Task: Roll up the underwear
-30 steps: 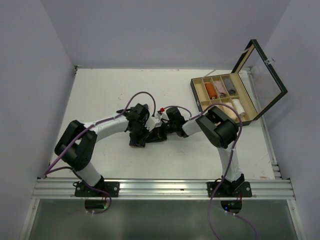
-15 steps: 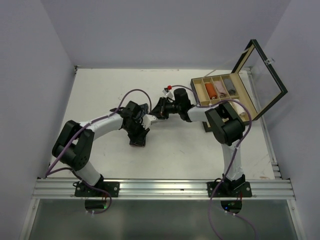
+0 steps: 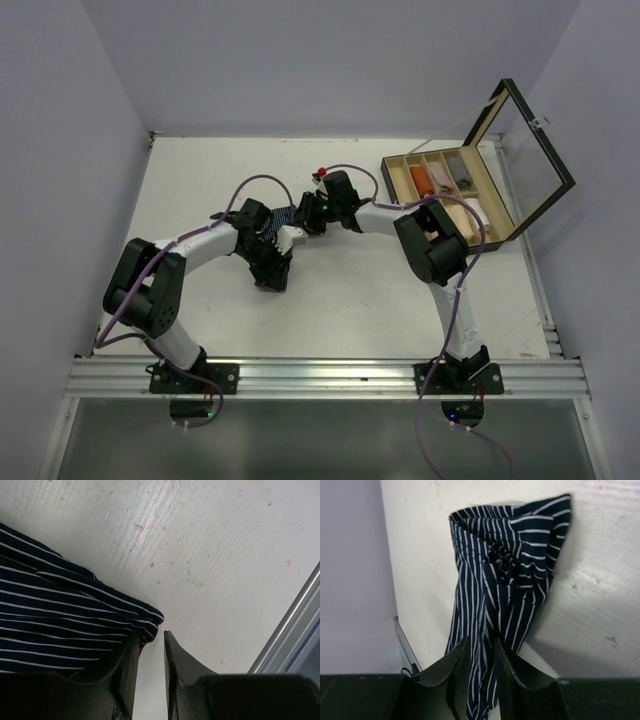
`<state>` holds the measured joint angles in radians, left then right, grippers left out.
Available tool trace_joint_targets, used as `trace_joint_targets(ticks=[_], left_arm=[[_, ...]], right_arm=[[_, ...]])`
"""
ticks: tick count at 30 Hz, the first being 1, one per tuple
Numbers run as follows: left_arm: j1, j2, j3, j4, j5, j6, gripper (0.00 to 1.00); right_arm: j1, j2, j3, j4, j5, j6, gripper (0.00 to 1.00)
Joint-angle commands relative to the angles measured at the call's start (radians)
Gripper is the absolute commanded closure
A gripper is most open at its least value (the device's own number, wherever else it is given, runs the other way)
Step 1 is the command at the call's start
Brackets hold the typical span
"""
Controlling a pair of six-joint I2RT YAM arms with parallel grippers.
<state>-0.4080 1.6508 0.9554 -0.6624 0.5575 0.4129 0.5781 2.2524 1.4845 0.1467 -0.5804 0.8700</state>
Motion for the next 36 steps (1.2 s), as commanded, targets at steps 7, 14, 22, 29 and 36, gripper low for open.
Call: trace_joint_targets(ticks=[7,14,22,29,36], left_arm=[[0.001,-0.023,-0.001,-0.008,0.013,0.021,0.70],[0.001,-0.026,-0.004,-0.006,0.005,0.020,0.70],[0.001,-0.017,-0.001,-0.006,0.004,0.015,0.69],[0.001,-0.013,-0.001,-0.005,-0.002,0.013,0.69],[0.001,-0.006,0.000,-0.009,0.001,0.015,0.69]], right_arm=[[0.008,-0.008,0.060,-0.097,0.082,-0.066,0.67],[0.009,0.030,0.103,-0.082,0.068,-0.078,0.68],[0.005,0.061,0.158,-0.108,0.074,-0.088,0.82],[-0.023,0.016,0.138,-0.113,0.059,-0.086,1.00],[-0.027,-0.030,0.123,-0.095,0.030,-0.080,1.00]])
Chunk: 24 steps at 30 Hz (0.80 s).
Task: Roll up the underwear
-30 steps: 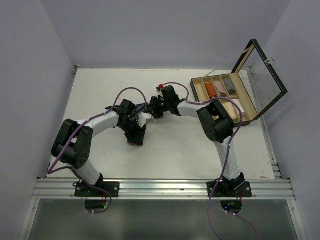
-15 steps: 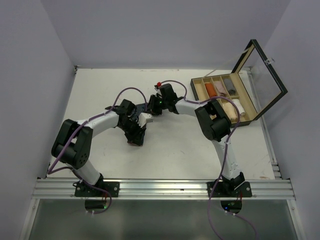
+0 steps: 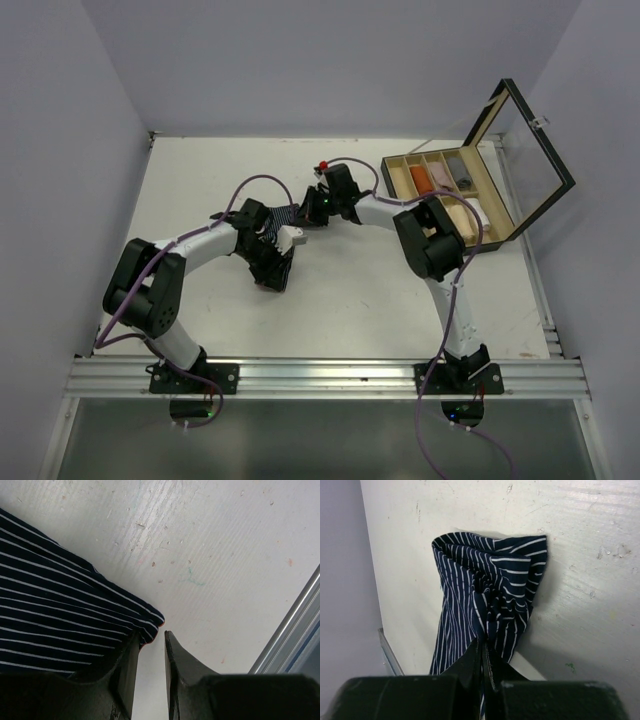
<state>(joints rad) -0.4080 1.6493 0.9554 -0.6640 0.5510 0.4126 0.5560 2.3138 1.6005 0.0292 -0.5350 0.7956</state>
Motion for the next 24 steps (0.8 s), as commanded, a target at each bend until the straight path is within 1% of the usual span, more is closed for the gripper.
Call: trace_joint_targets(ticks=[1,7,11,19,24], left_arm=[[0.001,-0.002,0.002,-0.008,0.007,0.014,0.69],[0.001,-0.005,0.000,-0.011,0.001,0.020,0.69],[0.001,-0.006,-0.001,-0.014,-0.002,0.023,0.69],[0.001,-0.002,-0.004,-0.019,-0.008,0.032,0.69],[0.001,-0.014,-0.003,-0.016,0.000,0.034,0.67]], right_arm=[[-0.007,-0.093,-0.002,0.024,-0.022,-0.001,1.00],[-0.021,-0.119,-0.051,0.083,-0.048,0.014,1.00],[-0.031,-0.119,-0.065,0.072,-0.031,0.011,1.00],[-0.034,-0.059,-0.082,0.041,0.009,0.001,1.00],[-0.034,-0.002,-0.028,-0.005,0.024,-0.042,1.00]])
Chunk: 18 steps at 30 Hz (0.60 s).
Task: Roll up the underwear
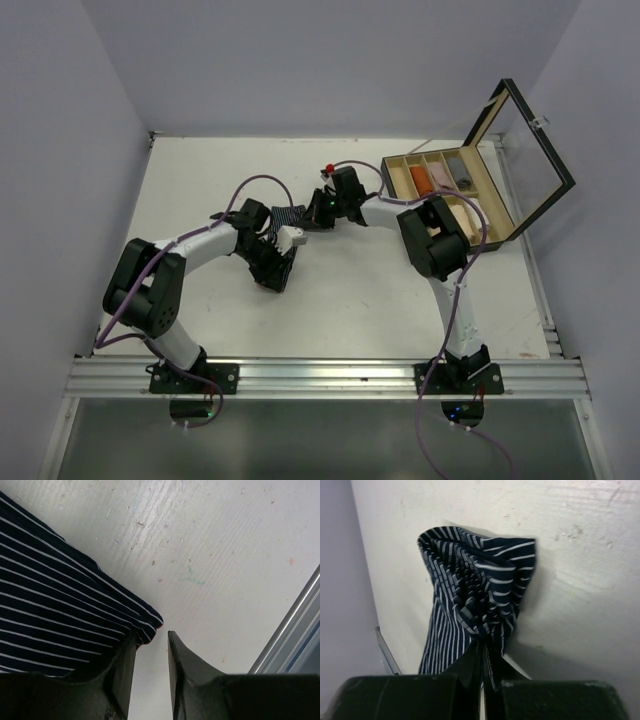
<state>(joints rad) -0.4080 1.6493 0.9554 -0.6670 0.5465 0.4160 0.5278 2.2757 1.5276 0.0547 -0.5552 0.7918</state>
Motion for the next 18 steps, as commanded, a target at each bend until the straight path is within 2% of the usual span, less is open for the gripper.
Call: trace_joint_targets(ticks=[1,5,7,9,13,15,18], left_arm=[[0.001,-0.022,-0.001,-0.013,0.012,0.029,0.63],[0.001,-0.104,0.022,-0.023,0.039,0.029,0.55],[0.001,-0.143,0.051,-0.026,0.053,0.017,0.43],[0.001,-0.203,0.083,-0.028,0.061,-0.006,0.35],[0.001,-0.302,0.152,0.000,0.046,-0.054,0.00],[0.003,-0.354,0.161,0.033,0.006,-0.101,0.00],[0.020,-0.394,0.169,0.082,-0.039,-0.178,0.00]], right_arm=[[-0.006,0.044,0.051,-0.039,0.047,-0.046,1.00],[-0.006,0.065,0.077,-0.052,0.034,-0.101,1.00],[-0.006,0.073,0.086,-0.052,0.023,-0.136,1.00],[-0.006,0.080,0.100,-0.074,0.015,-0.164,1.00],[-0.006,0.080,0.120,-0.091,-0.008,-0.239,1.00],[-0.006,0.076,0.138,-0.102,-0.023,-0.285,1.00],[-0.006,0.065,0.178,-0.142,-0.046,-0.354,0.87]])
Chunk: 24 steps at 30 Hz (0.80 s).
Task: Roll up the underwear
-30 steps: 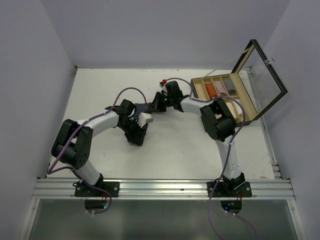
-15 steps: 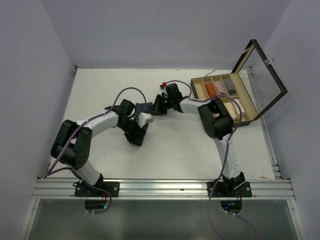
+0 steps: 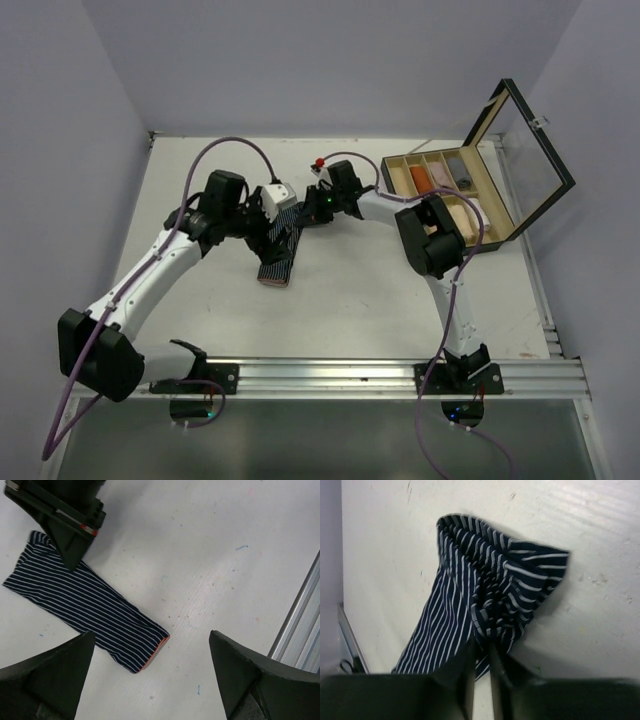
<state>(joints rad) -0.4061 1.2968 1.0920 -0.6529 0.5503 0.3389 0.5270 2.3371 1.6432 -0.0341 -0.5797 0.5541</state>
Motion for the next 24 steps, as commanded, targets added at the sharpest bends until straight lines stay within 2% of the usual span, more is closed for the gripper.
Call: trace_joint_targets(ticks=[1,3,6,7,9,11,14,15,18,20,21,22,24], left_arm=[[0.026,-0.045,0.039,0.078,-0.079,-0.116,0.00],[0.053,-0.042,0.051,0.101,-0.092,-0.150,0.00],[0.136,-0.030,0.069,0.148,-0.038,-0.220,0.00],[0.166,-0.028,0.071,0.171,0.003,-0.248,0.00],[0.262,-0.010,0.075,0.232,0.063,-0.322,0.00],[0.326,0.013,0.081,0.269,0.080,-0.362,0.00],[0.366,0.025,0.080,0.320,0.051,-0.402,0.00],[0.372,0.027,0.082,0.323,0.012,-0.416,0.00],[0.394,0.027,0.066,0.338,-0.003,-0.423,0.00],[0.406,0.045,0.071,0.343,0.005,-0.428,0.00],[0.406,0.055,0.080,0.338,0.008,-0.431,0.00],[0.446,0.062,0.091,0.341,0.037,-0.439,0.00],[0.470,0.070,0.076,0.364,0.045,-0.484,0.00]], right_arm=[[-0.005,-0.001,0.075,-0.093,-0.022,-0.155,0.76],[-0.005,-0.012,0.124,-0.147,-0.013,-0.192,0.67],[-0.015,-0.041,0.170,-0.231,-0.023,-0.252,0.49],[-0.024,-0.060,0.178,-0.254,-0.031,-0.273,0.38],[-0.033,-0.084,0.188,-0.280,-0.058,-0.296,0.25],[-0.032,-0.123,0.198,-0.306,-0.052,-0.361,0.24],[-0.033,-0.182,0.204,-0.340,-0.028,-0.404,0.28],[-0.032,-0.197,0.185,-0.331,-0.035,-0.398,0.35],[-0.033,-0.260,0.084,-0.210,-0.091,-0.262,0.53],[-0.033,-0.272,0.008,-0.045,-0.174,-0.055,0.63],[-0.030,-0.278,-0.072,0.024,-0.193,0.014,0.72],[-0.016,-0.282,-0.109,0.152,-0.200,0.127,0.73],[0.004,-0.286,-0.170,0.233,-0.192,0.191,0.71]])
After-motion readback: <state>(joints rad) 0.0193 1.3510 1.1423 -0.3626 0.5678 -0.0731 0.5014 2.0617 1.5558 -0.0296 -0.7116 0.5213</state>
